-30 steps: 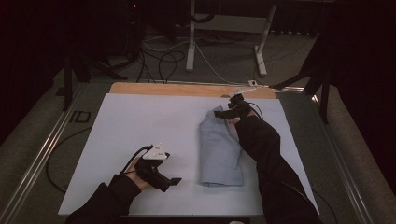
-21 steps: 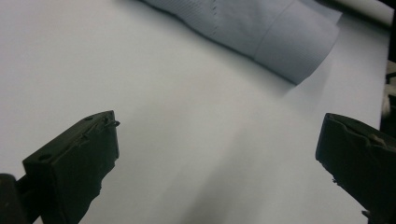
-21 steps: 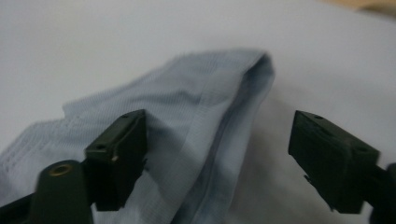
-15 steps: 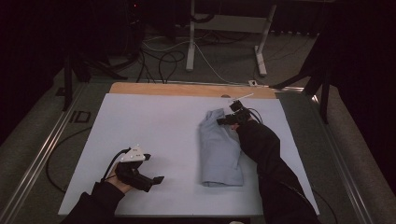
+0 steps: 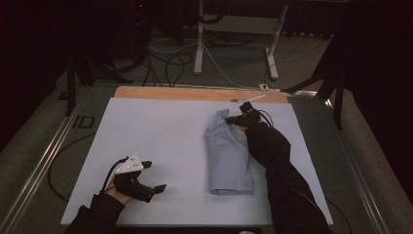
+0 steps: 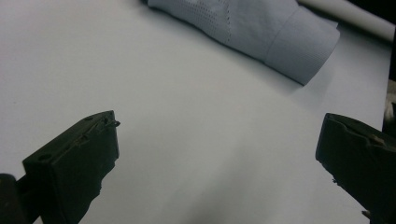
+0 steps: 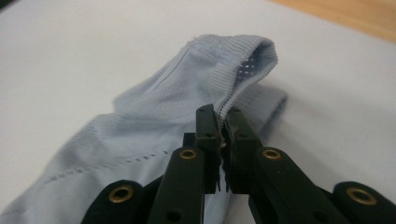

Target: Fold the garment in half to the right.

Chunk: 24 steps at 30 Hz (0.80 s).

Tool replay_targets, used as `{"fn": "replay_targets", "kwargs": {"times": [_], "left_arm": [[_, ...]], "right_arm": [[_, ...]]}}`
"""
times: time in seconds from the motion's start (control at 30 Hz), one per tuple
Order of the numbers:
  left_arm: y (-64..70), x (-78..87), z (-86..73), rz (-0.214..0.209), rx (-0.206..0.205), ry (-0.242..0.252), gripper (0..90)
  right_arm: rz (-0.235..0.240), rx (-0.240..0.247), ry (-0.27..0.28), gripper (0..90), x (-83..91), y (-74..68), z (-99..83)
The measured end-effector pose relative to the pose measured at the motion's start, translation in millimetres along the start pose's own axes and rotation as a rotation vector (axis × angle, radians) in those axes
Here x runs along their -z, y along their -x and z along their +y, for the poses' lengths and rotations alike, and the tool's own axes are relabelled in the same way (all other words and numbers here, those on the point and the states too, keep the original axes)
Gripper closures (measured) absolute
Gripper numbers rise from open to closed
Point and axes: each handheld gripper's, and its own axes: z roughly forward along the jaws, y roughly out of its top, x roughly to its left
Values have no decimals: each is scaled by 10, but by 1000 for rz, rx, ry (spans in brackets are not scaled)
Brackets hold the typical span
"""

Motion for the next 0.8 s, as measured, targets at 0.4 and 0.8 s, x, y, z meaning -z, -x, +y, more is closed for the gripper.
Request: {"fn": "replay_targets", "kwargs": {"times": [0.4,0.8], "left_arm": [[-70,6,-74,13,37,1,4],[-86,76,-50,22,27,22,4]], "right_arm": [[-113,-27,-104,862,-186,24,-23],[-172,-13,-122,608,-145,-15,12]]}}
